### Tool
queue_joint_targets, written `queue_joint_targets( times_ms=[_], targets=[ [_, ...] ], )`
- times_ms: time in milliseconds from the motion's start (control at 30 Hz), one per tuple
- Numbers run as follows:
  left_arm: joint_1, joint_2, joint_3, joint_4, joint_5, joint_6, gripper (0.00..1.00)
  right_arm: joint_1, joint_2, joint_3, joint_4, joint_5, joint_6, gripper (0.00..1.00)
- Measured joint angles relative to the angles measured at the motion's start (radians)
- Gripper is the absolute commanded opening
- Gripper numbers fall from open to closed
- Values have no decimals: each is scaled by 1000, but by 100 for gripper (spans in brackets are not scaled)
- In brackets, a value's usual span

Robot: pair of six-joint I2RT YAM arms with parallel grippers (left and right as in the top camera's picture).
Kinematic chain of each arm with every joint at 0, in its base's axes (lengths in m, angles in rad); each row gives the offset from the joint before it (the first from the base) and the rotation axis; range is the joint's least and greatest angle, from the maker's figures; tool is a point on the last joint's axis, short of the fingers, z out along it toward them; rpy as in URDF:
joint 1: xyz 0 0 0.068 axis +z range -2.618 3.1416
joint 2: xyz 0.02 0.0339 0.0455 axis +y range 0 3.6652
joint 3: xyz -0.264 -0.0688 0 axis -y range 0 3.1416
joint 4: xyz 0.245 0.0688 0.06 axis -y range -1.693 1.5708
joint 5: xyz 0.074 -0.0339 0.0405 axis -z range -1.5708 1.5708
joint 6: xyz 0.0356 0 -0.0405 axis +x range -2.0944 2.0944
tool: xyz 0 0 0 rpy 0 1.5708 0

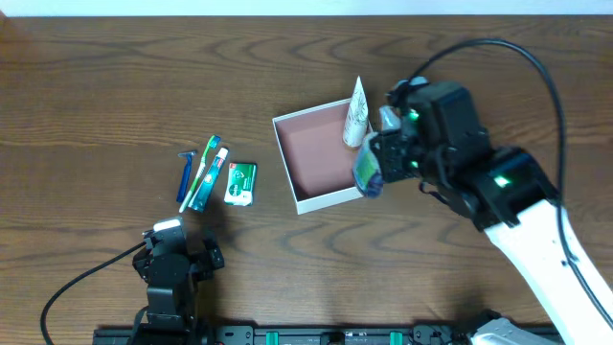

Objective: Pack container
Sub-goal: 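Lift the pump bottle into the box's right side and release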

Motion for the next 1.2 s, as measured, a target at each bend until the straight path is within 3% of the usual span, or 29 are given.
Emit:
queue_joint_targets(
  times_ms=[300, 400, 600, 633, 700, 767, 1033, 1200],
  targets=[
    [0, 0, 0, 0, 0, 0, 98, -1, 216, 2, 110, 61, -43, 19],
    [0, 0, 0, 0, 0, 0, 98, -1, 266, 4, 95, 72, -50, 25],
    [0, 0, 0, 0, 0, 0, 98, 0, 346, 2, 87, 89, -56, 25],
    [0, 0, 0, 0, 0, 0, 98, 0, 351, 2, 88, 93, -56, 29],
    [0, 0, 0, 0, 0, 0, 98, 0, 353, 2, 88, 105, -56, 55],
    [0, 0, 0, 0, 0, 0, 98, 0, 353, 2, 89, 118, -58, 64],
    [0, 0, 0, 0, 0, 0, 98, -1, 309, 2, 91, 144, -66, 79],
    [0, 0, 0, 0, 0, 0, 98, -62, 127, 2, 68, 179, -52, 88]
  ],
)
